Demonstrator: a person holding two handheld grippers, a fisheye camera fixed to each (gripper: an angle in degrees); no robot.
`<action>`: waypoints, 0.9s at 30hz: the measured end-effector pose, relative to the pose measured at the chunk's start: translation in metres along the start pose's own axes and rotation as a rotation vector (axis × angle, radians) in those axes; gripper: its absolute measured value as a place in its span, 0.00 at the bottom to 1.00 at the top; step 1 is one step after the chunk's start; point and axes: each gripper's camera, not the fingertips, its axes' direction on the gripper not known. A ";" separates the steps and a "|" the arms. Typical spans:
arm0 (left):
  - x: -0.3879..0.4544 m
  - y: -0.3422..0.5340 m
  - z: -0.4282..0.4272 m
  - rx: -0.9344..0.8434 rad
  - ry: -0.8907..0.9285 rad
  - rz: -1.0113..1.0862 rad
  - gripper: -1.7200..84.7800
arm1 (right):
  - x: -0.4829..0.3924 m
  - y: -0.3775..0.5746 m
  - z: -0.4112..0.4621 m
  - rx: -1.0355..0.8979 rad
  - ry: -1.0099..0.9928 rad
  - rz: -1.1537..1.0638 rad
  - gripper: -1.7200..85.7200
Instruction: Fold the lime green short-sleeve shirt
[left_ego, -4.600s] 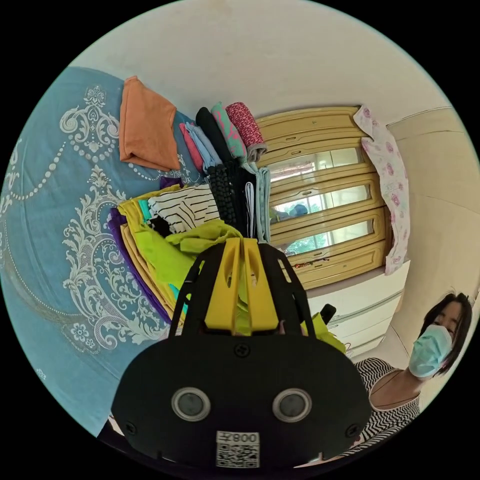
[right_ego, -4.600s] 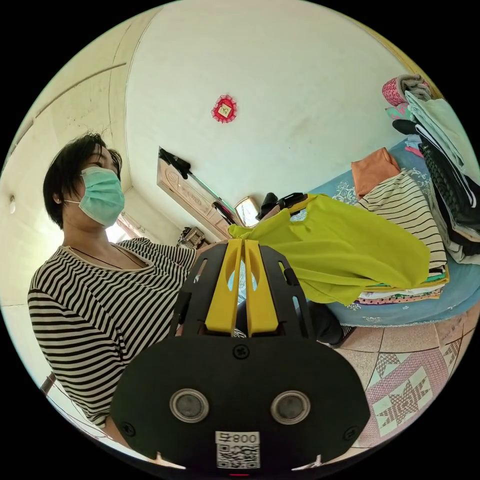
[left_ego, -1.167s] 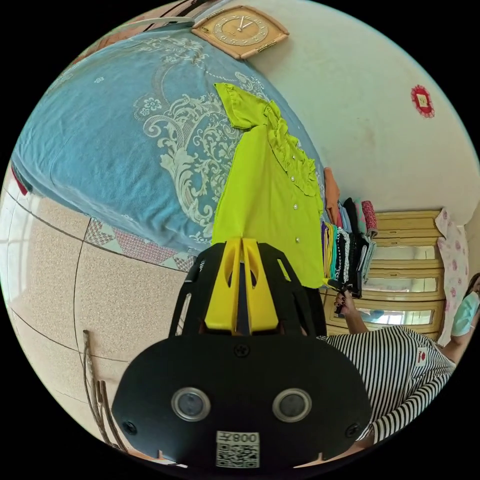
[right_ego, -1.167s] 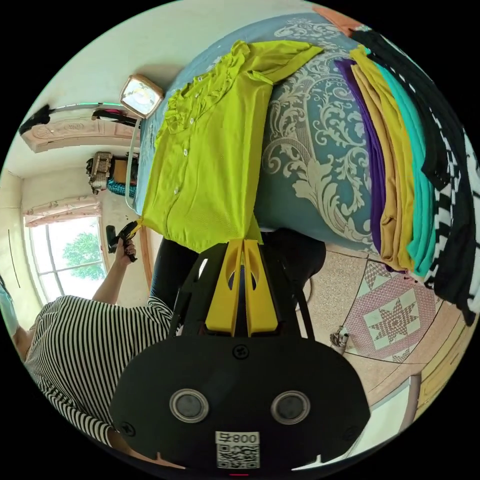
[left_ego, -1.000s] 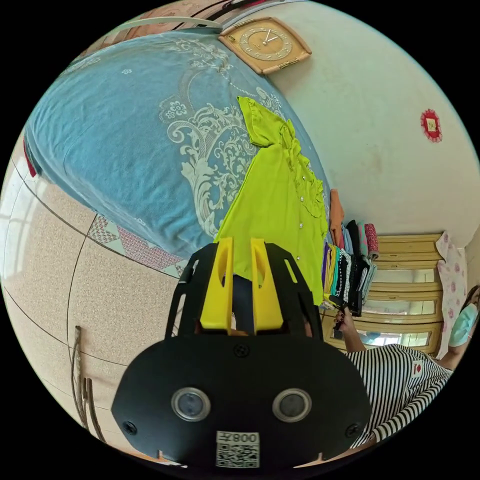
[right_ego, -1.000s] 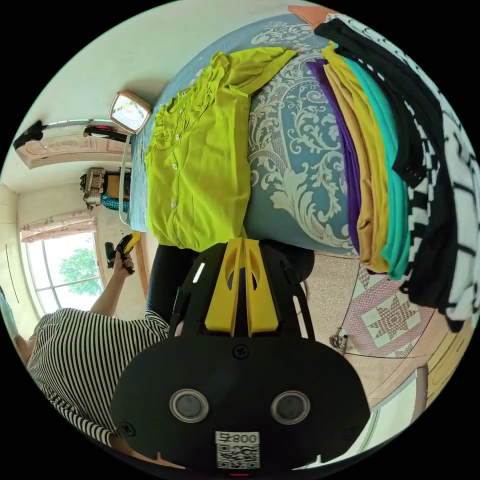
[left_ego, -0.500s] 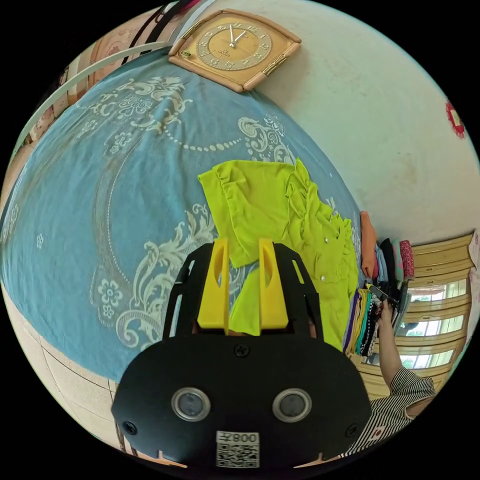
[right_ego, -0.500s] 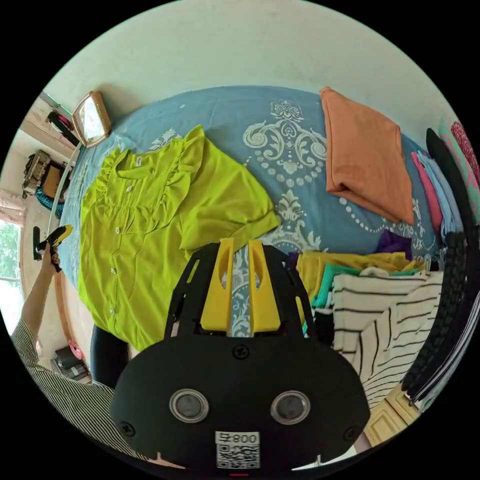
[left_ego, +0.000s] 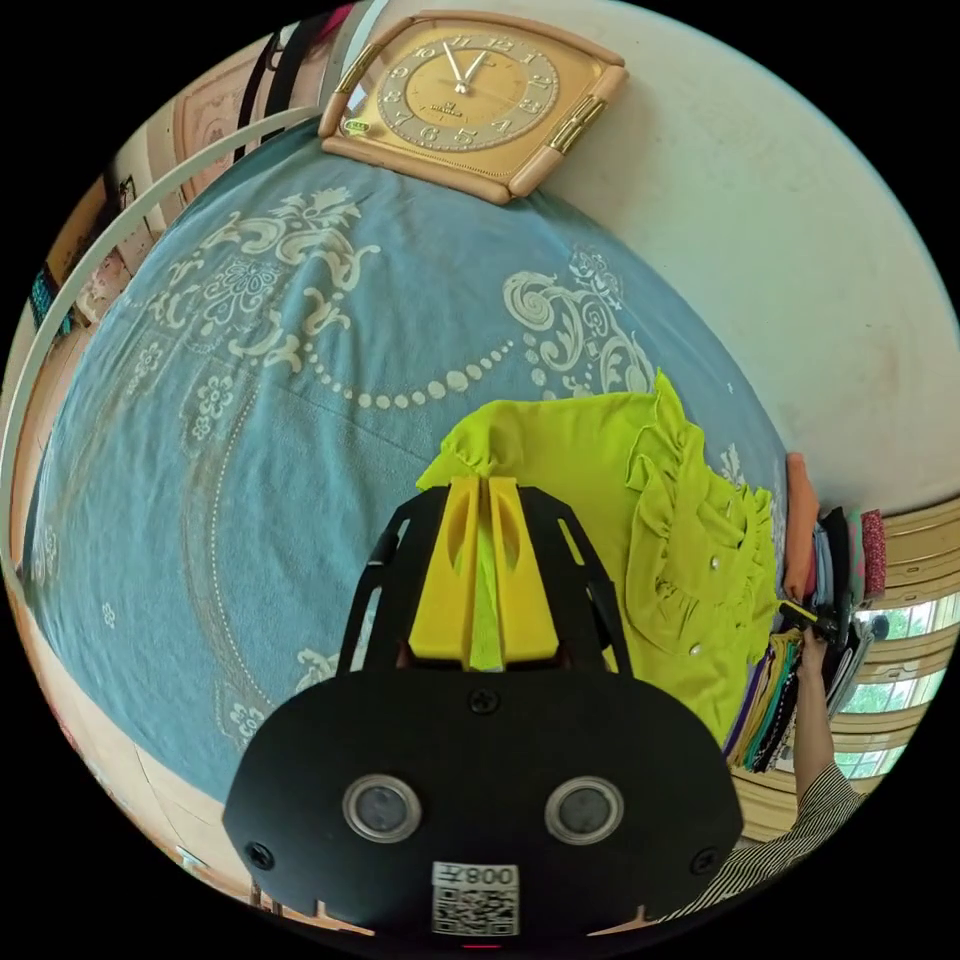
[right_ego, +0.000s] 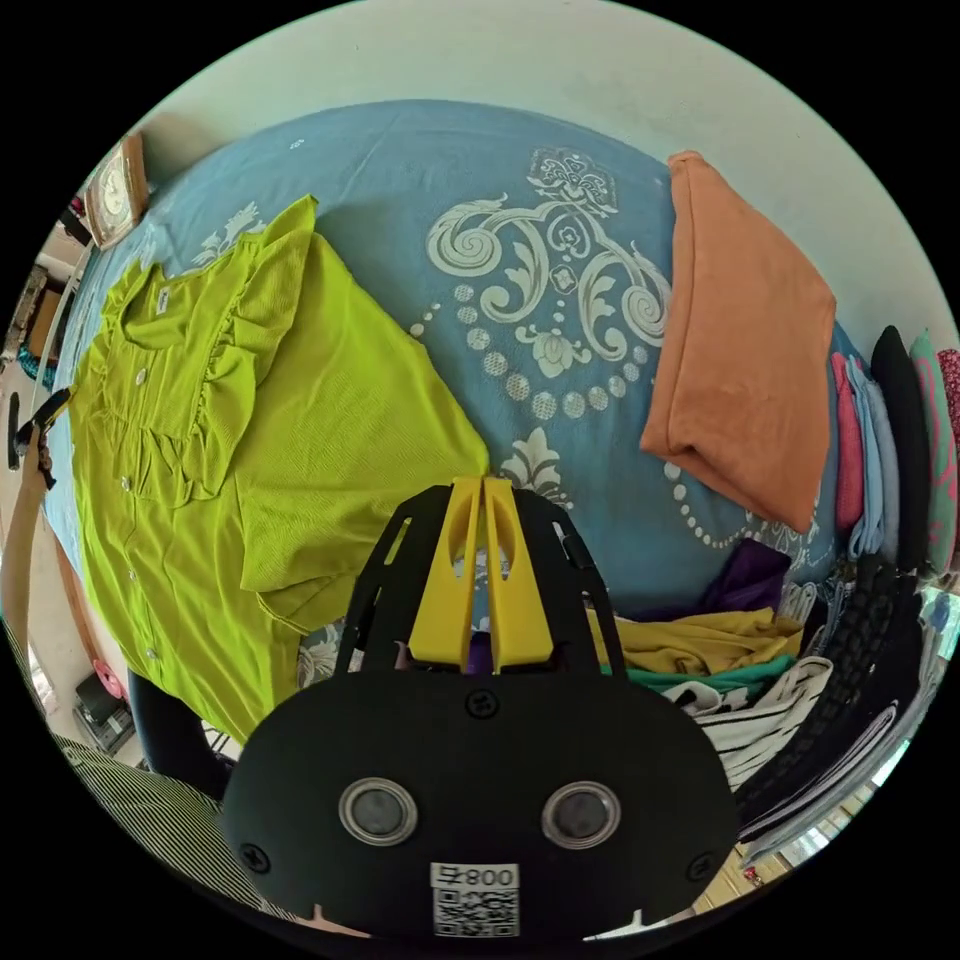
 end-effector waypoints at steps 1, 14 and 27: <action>-0.001 -0.008 -0.011 0.022 0.025 0.008 0.05 | 0.009 -0.004 -0.014 0.016 -0.009 -0.001 0.02; -0.016 -0.010 -0.016 0.079 0.001 -0.037 0.07 | 0.044 0.001 -0.002 -0.095 0.004 0.118 0.02; 0.128 -0.087 0.075 -0.054 0.213 0.304 0.14 | -0.048 -0.106 -0.026 0.207 -0.337 -0.095 0.11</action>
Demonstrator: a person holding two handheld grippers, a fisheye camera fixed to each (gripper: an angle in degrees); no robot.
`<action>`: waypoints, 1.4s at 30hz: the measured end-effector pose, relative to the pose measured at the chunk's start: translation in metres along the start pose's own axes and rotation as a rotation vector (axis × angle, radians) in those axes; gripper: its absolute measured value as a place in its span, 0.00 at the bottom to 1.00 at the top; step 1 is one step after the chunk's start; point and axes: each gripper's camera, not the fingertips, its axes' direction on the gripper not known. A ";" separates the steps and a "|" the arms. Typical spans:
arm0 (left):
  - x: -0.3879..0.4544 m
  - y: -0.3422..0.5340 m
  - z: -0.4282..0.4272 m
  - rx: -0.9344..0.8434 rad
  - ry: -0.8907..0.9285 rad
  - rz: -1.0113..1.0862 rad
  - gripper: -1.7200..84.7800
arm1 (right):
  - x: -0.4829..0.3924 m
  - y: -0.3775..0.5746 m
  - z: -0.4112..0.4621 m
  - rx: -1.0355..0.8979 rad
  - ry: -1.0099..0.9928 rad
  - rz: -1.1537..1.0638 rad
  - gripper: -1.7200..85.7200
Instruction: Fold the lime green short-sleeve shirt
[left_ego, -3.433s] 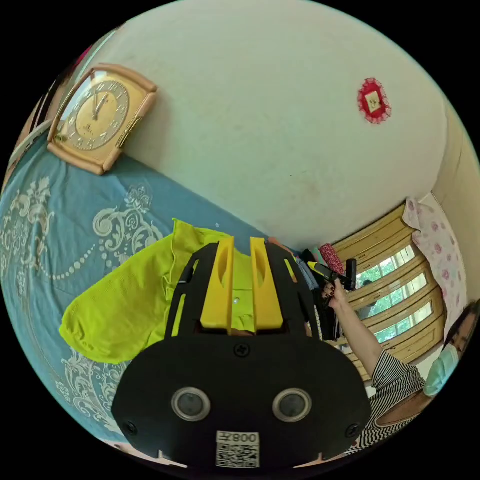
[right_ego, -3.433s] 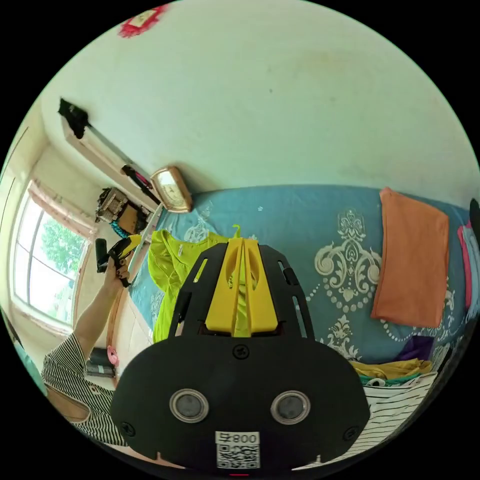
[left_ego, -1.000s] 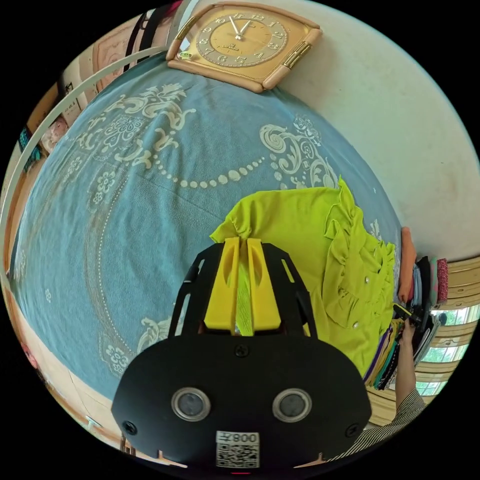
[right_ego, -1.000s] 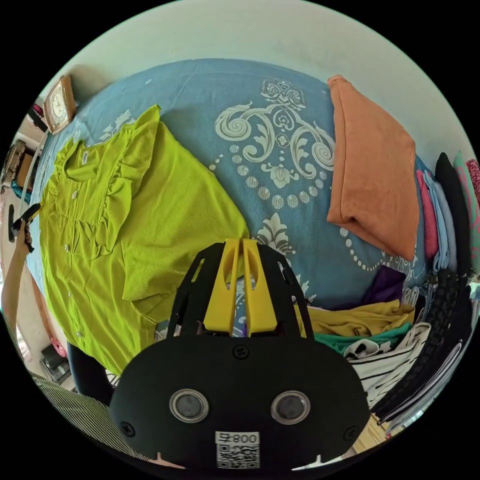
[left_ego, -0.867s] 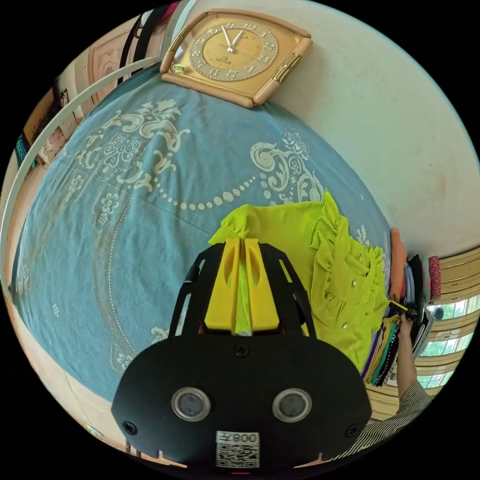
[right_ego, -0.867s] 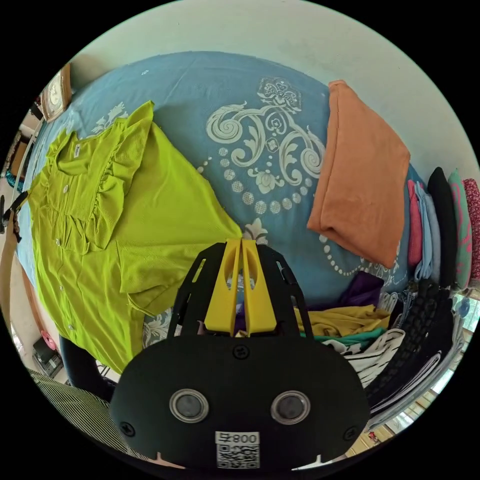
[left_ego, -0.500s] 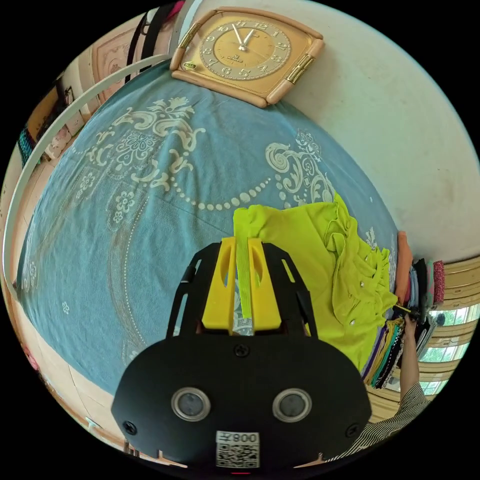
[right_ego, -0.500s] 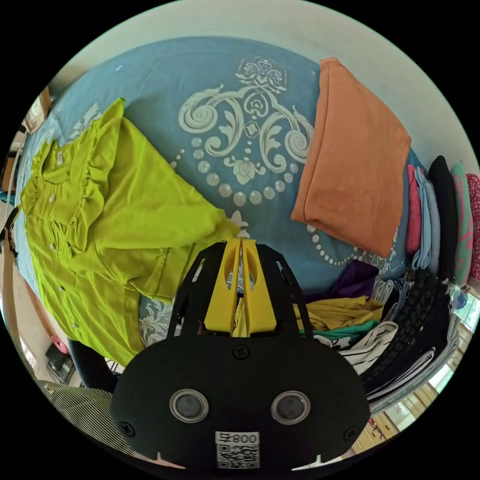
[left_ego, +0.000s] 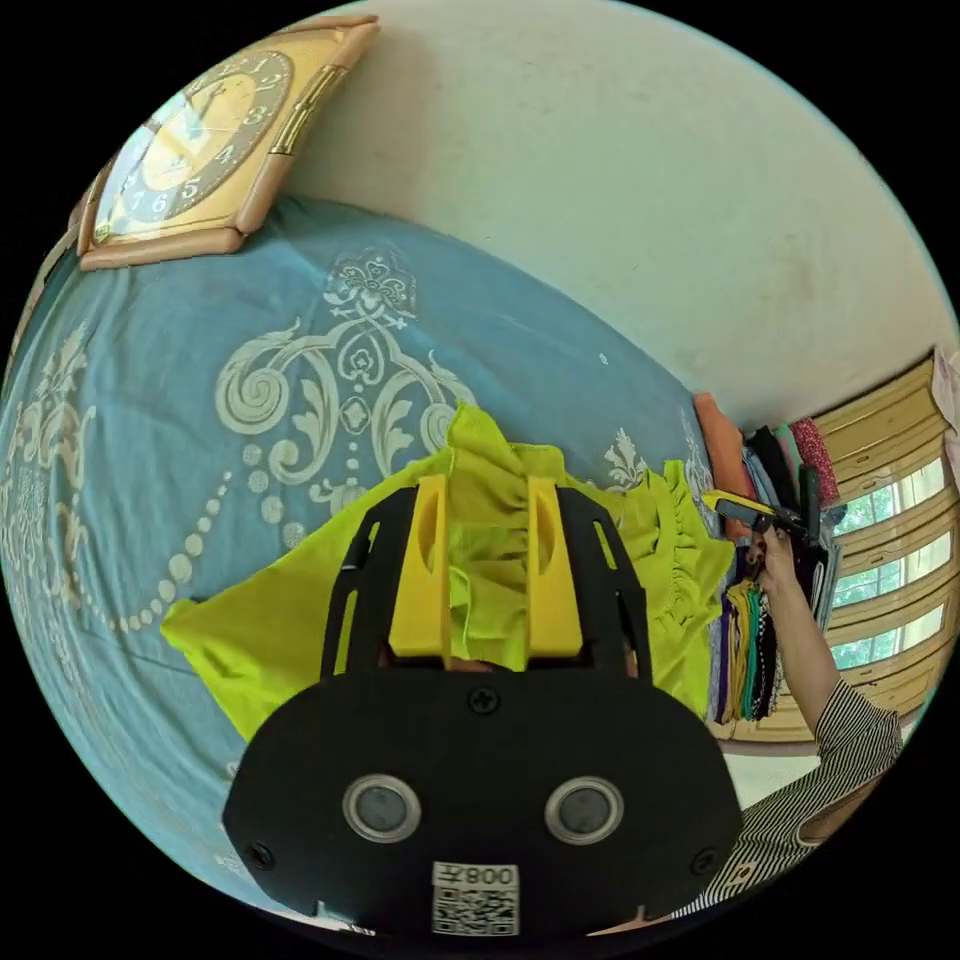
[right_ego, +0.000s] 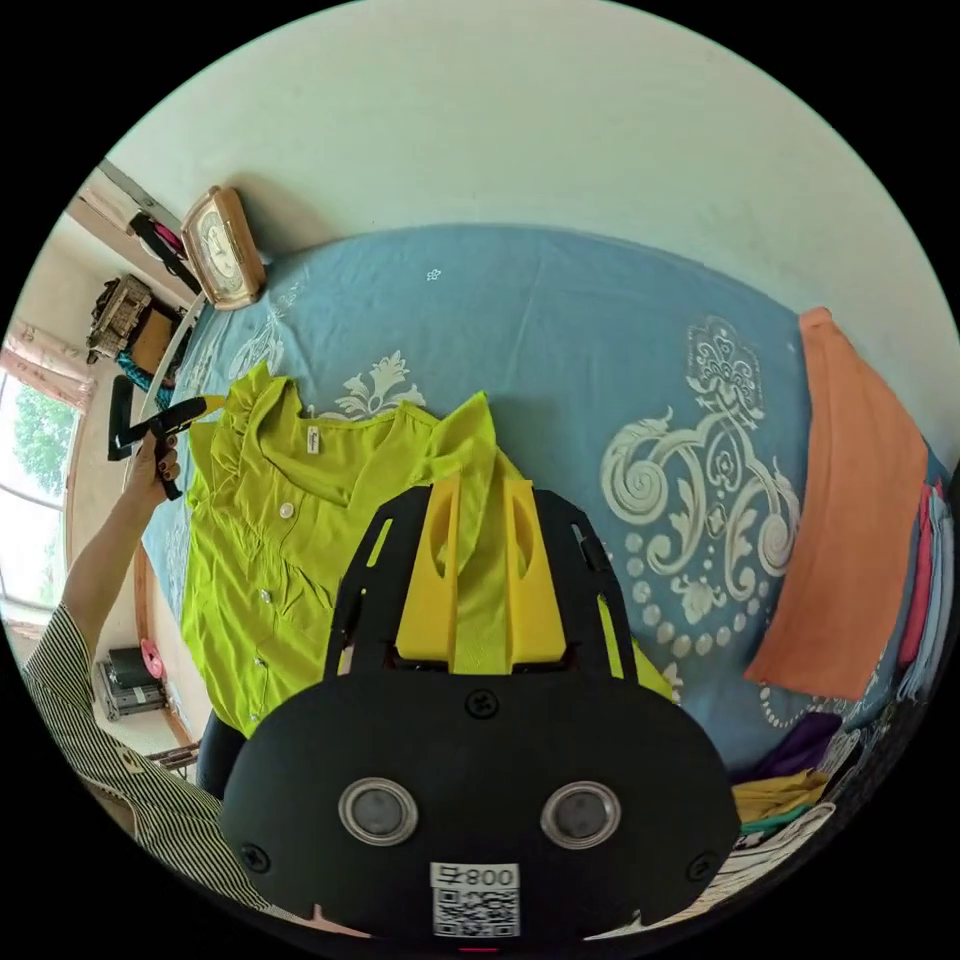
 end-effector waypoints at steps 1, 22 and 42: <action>0.001 -0.008 0.010 -0.025 -0.019 0.001 0.13 | 0.000 -0.009 0.012 -0.016 -0.001 -0.001 0.11; -0.032 0.034 -0.021 0.198 0.084 -0.088 0.10 | 0.065 0.039 0.022 0.094 -0.010 0.121 0.07; -0.086 0.237 -0.091 0.058 -0.260 -0.194 0.03 | 0.042 0.301 0.036 -0.061 0.157 0.040 0.04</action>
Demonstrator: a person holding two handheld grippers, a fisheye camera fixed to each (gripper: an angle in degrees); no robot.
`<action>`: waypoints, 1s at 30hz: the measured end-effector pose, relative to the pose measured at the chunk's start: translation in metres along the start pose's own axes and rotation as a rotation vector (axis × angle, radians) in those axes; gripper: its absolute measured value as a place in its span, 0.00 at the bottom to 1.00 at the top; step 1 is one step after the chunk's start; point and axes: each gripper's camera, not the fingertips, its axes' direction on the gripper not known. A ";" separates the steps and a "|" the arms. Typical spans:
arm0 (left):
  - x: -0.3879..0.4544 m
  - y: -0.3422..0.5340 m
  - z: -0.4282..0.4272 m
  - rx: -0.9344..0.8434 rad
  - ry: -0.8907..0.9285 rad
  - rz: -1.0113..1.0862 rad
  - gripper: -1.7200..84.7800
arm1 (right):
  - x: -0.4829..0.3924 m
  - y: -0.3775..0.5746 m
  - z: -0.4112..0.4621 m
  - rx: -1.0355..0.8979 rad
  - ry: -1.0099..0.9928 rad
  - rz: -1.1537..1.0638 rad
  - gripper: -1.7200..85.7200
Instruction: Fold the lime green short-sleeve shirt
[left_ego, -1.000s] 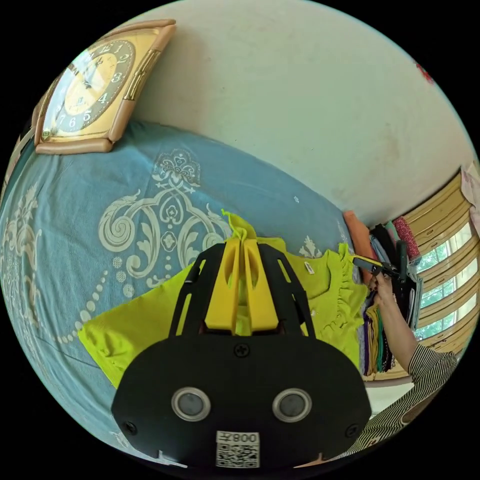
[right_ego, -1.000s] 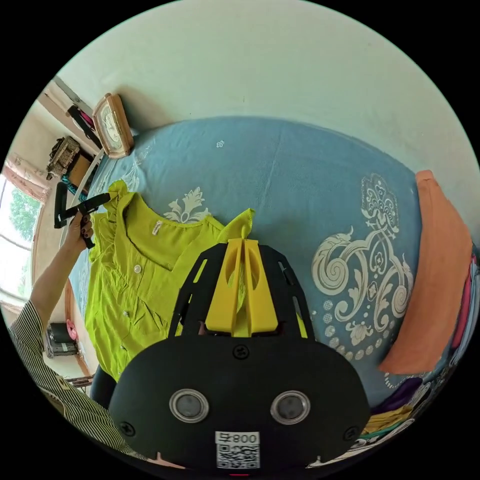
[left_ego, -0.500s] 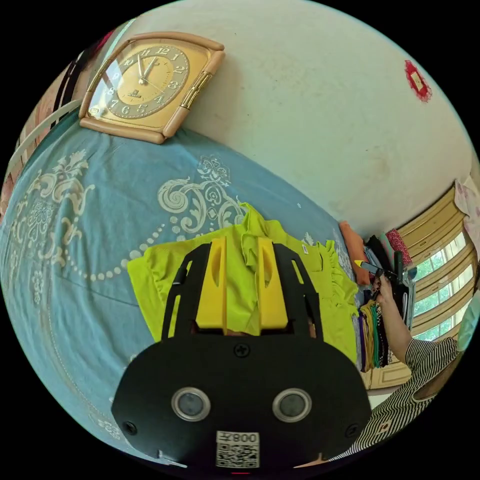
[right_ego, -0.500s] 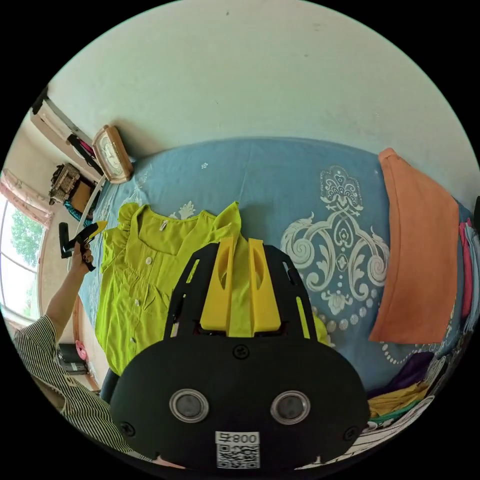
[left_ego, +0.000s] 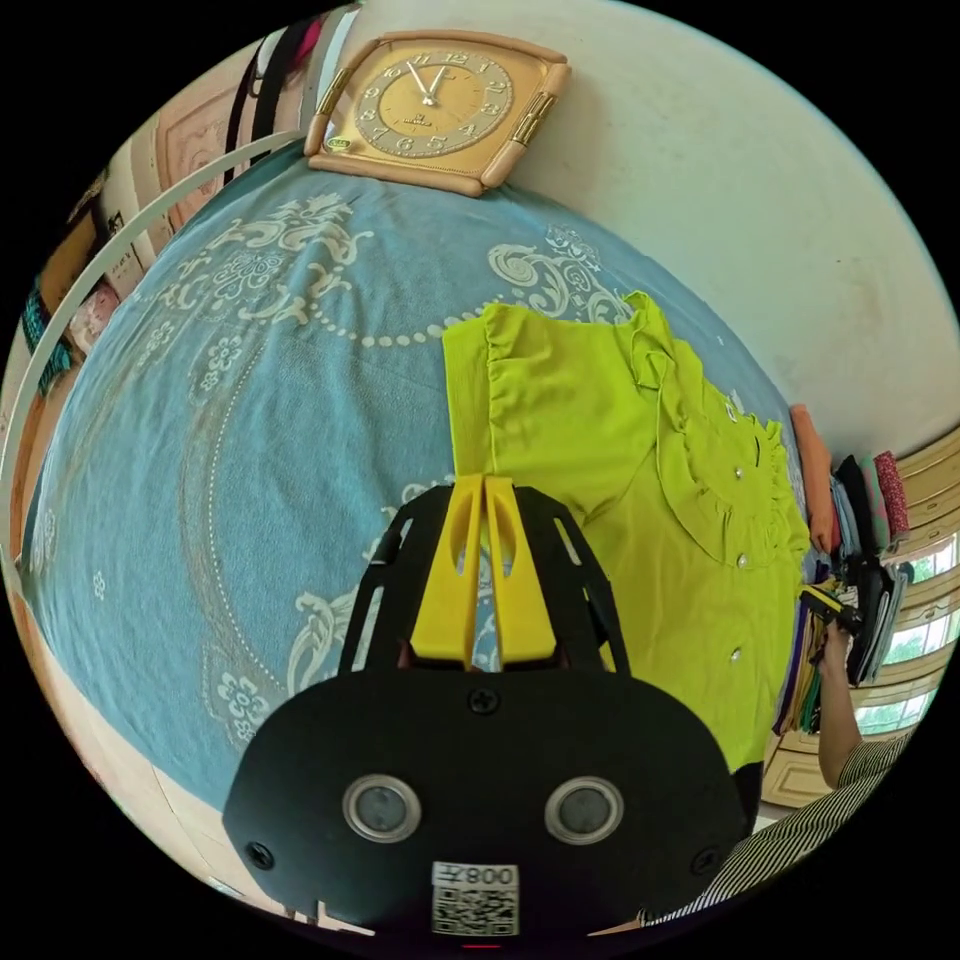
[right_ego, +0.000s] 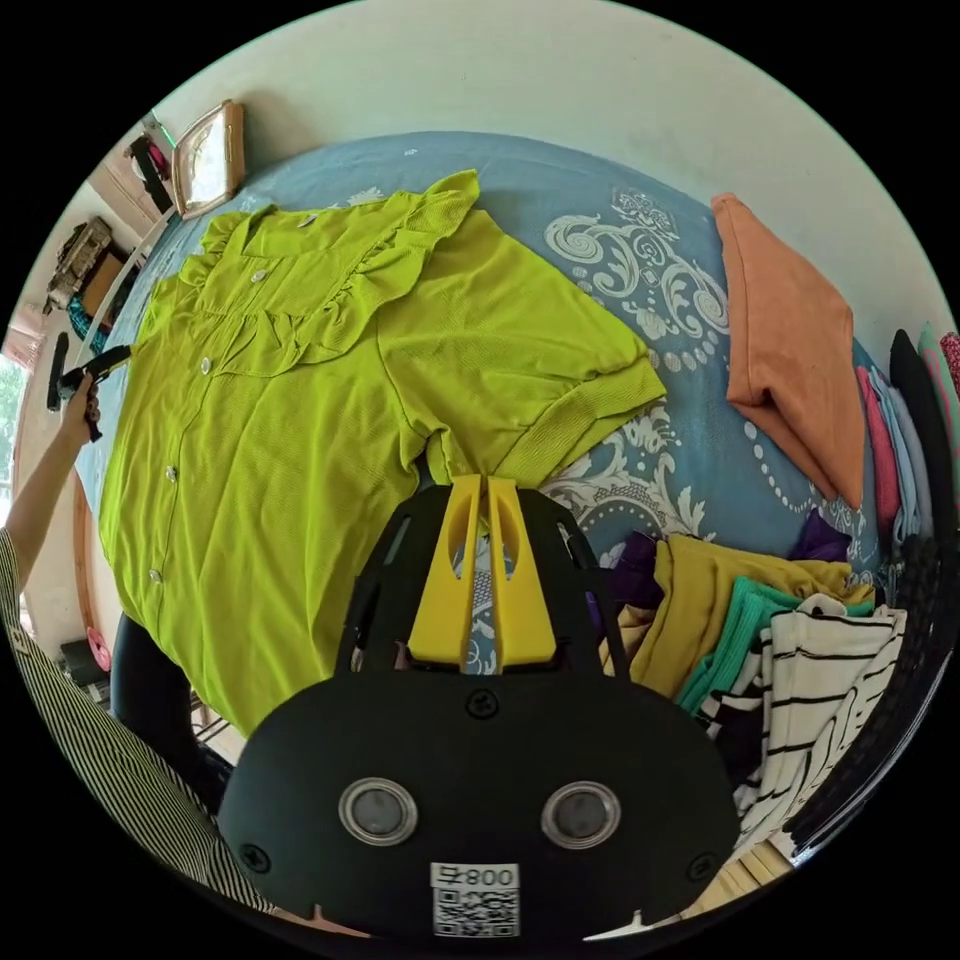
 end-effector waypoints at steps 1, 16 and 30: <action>-0.006 0.005 -0.001 0.001 0.028 -0.030 0.02 | 0.005 0.002 0.002 -0.001 -0.021 0.015 0.04; -0.037 0.176 -0.062 -0.122 0.220 -0.060 0.11 | 0.025 0.112 -0.014 0.017 -0.249 0.185 0.07; -0.081 0.328 -0.047 -0.216 0.302 -0.317 0.08 | -0.013 0.267 0.041 -0.186 -0.297 0.279 0.09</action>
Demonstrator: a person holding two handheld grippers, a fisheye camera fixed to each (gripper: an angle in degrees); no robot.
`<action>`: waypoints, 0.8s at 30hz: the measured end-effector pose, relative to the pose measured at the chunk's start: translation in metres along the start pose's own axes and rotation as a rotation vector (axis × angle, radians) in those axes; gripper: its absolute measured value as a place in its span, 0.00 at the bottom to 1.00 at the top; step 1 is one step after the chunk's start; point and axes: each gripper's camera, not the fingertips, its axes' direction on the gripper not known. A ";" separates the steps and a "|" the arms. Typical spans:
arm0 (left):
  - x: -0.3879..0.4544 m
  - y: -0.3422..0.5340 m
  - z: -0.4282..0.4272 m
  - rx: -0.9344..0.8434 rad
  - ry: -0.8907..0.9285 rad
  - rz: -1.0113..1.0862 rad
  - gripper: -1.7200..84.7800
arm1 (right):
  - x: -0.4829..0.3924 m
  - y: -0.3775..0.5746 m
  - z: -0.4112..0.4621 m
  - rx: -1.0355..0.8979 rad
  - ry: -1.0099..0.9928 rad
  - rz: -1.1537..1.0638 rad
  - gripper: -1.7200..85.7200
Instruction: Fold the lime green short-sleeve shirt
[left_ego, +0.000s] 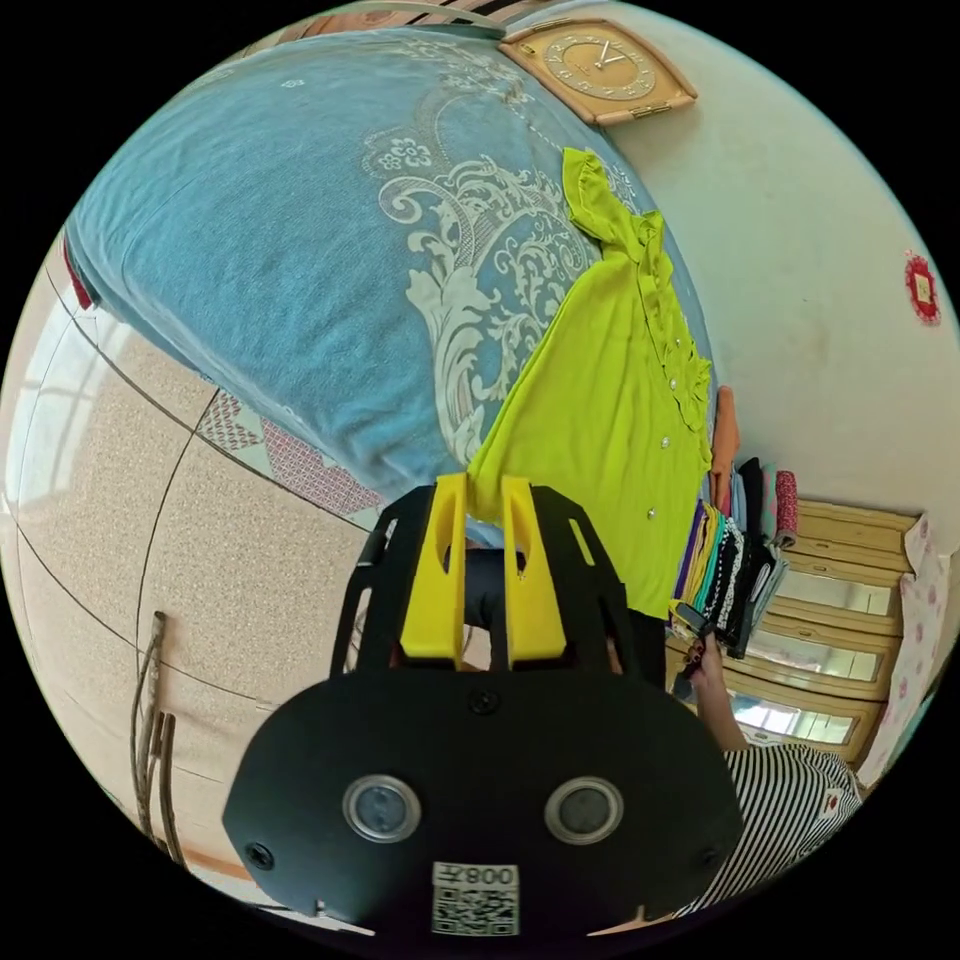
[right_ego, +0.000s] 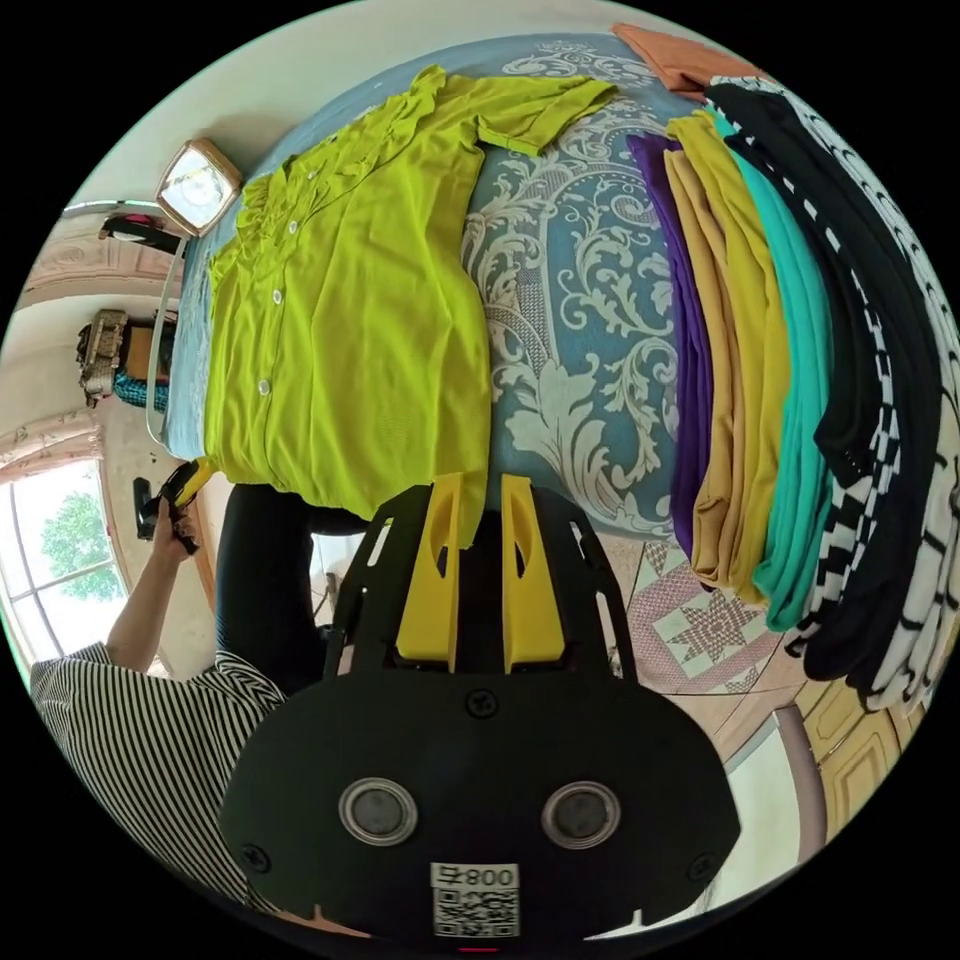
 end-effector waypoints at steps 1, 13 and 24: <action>0.001 0.003 0.000 -0.004 0.007 0.015 0.06 | 0.001 0.000 0.002 -0.005 0.003 -0.001 0.08; -0.002 0.041 0.003 0.080 0.103 0.037 0.03 | -0.014 0.043 0.028 -0.050 -0.093 -0.083 0.02; 0.066 0.064 0.031 0.243 0.020 0.179 0.03 | 0.000 0.075 0.002 0.110 -0.016 -0.013 0.02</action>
